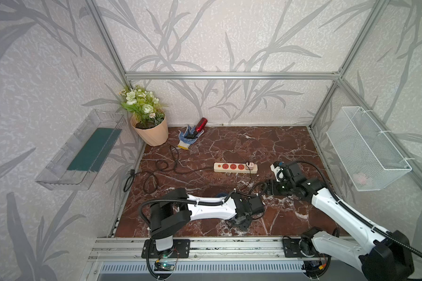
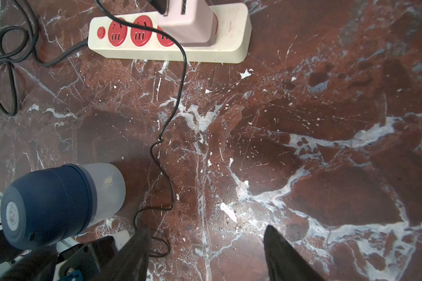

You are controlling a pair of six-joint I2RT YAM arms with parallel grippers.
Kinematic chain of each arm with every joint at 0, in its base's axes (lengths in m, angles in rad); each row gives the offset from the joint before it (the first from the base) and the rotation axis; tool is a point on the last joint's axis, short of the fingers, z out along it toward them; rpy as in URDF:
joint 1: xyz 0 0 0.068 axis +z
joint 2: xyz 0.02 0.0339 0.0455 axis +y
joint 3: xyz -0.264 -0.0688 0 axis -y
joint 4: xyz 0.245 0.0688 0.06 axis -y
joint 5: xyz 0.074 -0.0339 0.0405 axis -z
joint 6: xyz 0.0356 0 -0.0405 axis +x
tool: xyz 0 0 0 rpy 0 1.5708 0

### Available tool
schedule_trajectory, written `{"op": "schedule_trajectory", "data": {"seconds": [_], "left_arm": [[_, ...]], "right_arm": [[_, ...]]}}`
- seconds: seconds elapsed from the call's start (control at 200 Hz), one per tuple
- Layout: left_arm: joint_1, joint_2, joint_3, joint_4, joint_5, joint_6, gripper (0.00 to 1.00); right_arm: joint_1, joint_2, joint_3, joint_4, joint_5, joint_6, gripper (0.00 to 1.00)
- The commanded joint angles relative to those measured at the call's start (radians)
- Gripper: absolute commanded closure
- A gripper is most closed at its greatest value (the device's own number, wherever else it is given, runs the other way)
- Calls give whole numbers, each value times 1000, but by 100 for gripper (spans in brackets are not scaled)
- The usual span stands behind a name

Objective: Charge the cordless meat grinders
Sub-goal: Pick up the charging cable from the center of the board.

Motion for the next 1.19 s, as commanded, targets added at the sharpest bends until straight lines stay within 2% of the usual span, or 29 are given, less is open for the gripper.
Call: {"op": "schedule_trajectory", "data": {"seconds": [0.0, 0.38, 0.61, 0.785, 1.01, 1.19], "left_arm": [[-7, 10, 3, -1, 0, 19, 54], [9, 66, 18, -13, 29, 10, 63], [9, 71, 17, -21, 38, 2, 87], [9, 37, 2, -15, 64, 15, 95], [53, -111, 28, -67, 142, 89, 99], [200, -352, 2, -78, 289, 145, 99]], "right_arm": [[-4, -16, -10, -4, 3, 7, 28], [-4, -21, -16, -2, 4, 8, 28], [-4, -26, -18, -8, 7, 8, 28], [-4, -29, -18, -3, -5, 3, 28], [-3, -45, -21, 47, -80, -11, 29], [-4, -56, -21, 114, -233, -44, 33]]}}
